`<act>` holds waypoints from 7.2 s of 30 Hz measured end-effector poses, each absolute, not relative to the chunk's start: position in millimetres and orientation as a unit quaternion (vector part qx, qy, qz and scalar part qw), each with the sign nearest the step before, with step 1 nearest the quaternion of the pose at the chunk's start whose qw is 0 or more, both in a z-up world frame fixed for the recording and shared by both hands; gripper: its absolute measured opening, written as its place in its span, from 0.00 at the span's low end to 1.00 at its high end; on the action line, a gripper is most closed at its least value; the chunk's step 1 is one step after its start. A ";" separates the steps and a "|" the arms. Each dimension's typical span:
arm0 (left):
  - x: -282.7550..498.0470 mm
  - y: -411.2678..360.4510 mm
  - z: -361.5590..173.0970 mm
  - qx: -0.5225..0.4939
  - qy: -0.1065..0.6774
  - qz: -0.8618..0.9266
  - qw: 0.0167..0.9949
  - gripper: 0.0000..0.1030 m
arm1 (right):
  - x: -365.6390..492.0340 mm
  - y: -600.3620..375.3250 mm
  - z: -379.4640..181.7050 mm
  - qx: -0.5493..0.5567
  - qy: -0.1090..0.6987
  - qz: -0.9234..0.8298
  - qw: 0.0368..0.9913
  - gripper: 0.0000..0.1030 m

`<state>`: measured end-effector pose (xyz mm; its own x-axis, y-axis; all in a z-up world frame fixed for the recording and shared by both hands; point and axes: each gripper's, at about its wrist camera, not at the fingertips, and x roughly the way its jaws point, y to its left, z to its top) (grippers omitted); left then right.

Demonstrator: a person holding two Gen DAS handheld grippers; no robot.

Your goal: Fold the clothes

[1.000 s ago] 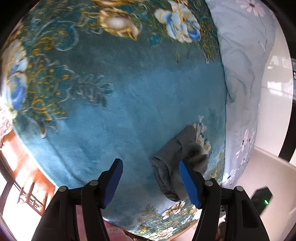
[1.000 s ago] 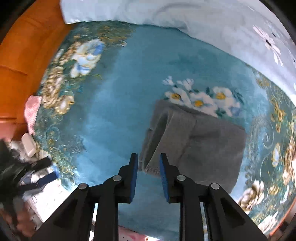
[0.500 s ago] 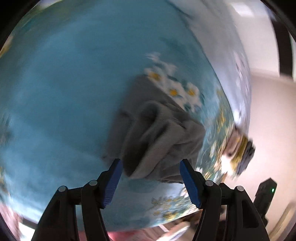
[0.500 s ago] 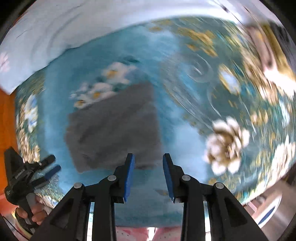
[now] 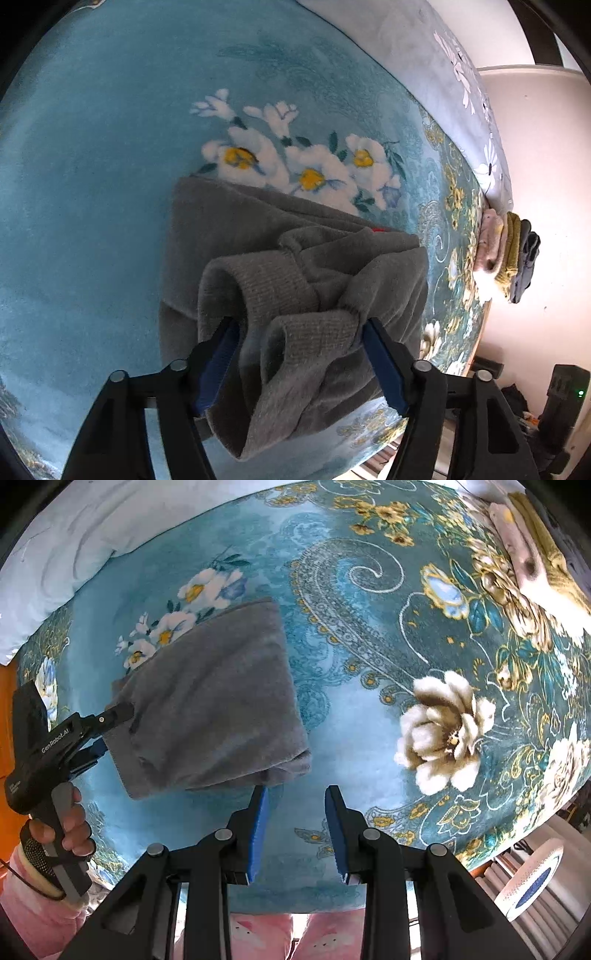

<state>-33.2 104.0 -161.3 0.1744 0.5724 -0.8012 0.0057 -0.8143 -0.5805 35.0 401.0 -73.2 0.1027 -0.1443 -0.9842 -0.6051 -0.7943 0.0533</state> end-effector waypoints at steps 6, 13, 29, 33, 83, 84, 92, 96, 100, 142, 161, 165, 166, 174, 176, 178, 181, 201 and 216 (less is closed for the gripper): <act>-30.4 102.7 -144.3 -0.718 -0.187 0.621 0.252 0.29 | 41.8 404.3 -80.1 -0.723 0.277 0.602 0.197 0.31; -47.1 64.9 -122.5 -0.706 -0.224 0.624 0.250 0.28 | 28.8 394.8 -80.2 -0.724 0.266 0.612 0.174 0.31; -63.3 51.5 -193.8 -0.757 -0.218 0.595 0.163 0.34 | -20.7 375.7 -105.1 -0.706 0.285 0.639 0.109 0.31; -60.1 44.4 -197.9 -0.752 -0.234 0.592 0.169 0.34 | -31.0 369.1 -136.8 -0.728 0.274 0.619 0.108 0.31; -24.0 14.2 -234.9 -0.761 -0.329 0.540 0.146 0.50 | -44.9 421.8 -194.8 -0.710 0.384 0.573 0.142 0.43; -24.3 16.0 -233.4 -0.762 -0.325 0.541 0.143 0.48 | -45.3 420.5 -191.9 -0.710 0.384 0.572 0.144 0.38; -19.7 27.1 -195.3 -0.754 -0.281 0.577 0.138 0.26 | -35.4 411.0 -151.2 -0.677 0.408 0.595 0.142 0.20; -12.1 31.7 -164.8 -0.742 -0.274 0.595 0.142 0.24 | -34.4 403.1 -120.4 -0.663 0.404 0.618 0.124 0.19; 5.2 27.4 -136.3 -0.730 -0.277 0.609 0.143 0.24 | -32.7 397.0 -84.2 -0.647 0.394 0.644 0.103 0.19; 171.6 283.3 107.7 -0.579 -0.206 0.762 0.204 0.24 | 199.0 592.6 116.2 -0.467 0.403 0.787 0.008 0.19; 132.3 465.1 104.1 -0.613 -0.116 0.700 0.346 0.22 | 296.1 712.8 111.8 -0.397 0.487 0.763 0.151 0.11; 133.1 514.9 114.3 -0.604 -0.097 0.711 0.348 0.22 | 300.1 757.7 102.6 -0.385 0.505 0.761 0.134 0.11; 130.9 525.0 117.0 -0.602 -0.096 0.714 0.344 0.22 | 297.7 772.4 101.5 -0.384 0.506 0.762 0.127 0.11; 105.1 645.4 141.8 -0.599 -0.091 0.726 0.325 0.22 | 275.7 893.0 113.2 -0.373 0.503 0.774 0.092 0.11; 91.2 679.5 152.3 -0.592 -0.083 0.731 0.329 0.22 | 267.5 926.6 122.8 -0.367 0.494 0.783 0.087 0.11; 76.9 705.8 152.0 -0.589 -0.079 0.733 0.331 0.22 | 259.5 956.9 129.7 -0.360 0.488 0.790 0.085 0.11; 56.7 738.4 144.2 -0.588 -0.075 0.734 0.332 0.22 | 245.8 999.7 134.8 -0.352 0.485 0.796 0.087 0.11; -33.6 836.8 39.2 -0.646 -0.097 0.715 0.249 0.25 | 200.7 1135.7 36.3 -0.403 0.511 0.750 0.116 0.11; -7.8 858.8 93.1 -0.591 -0.029 0.742 0.314 0.27 | 152.2 1104.8 100.3 -0.427 0.327 0.838 0.093 0.13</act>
<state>-7.8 858.8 93.1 -0.1036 0.5013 -0.8590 -0.4321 -0.8006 -0.4151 152.2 1104.8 100.3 -0.6177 -0.1233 -0.7767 -0.4356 -0.7686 0.4685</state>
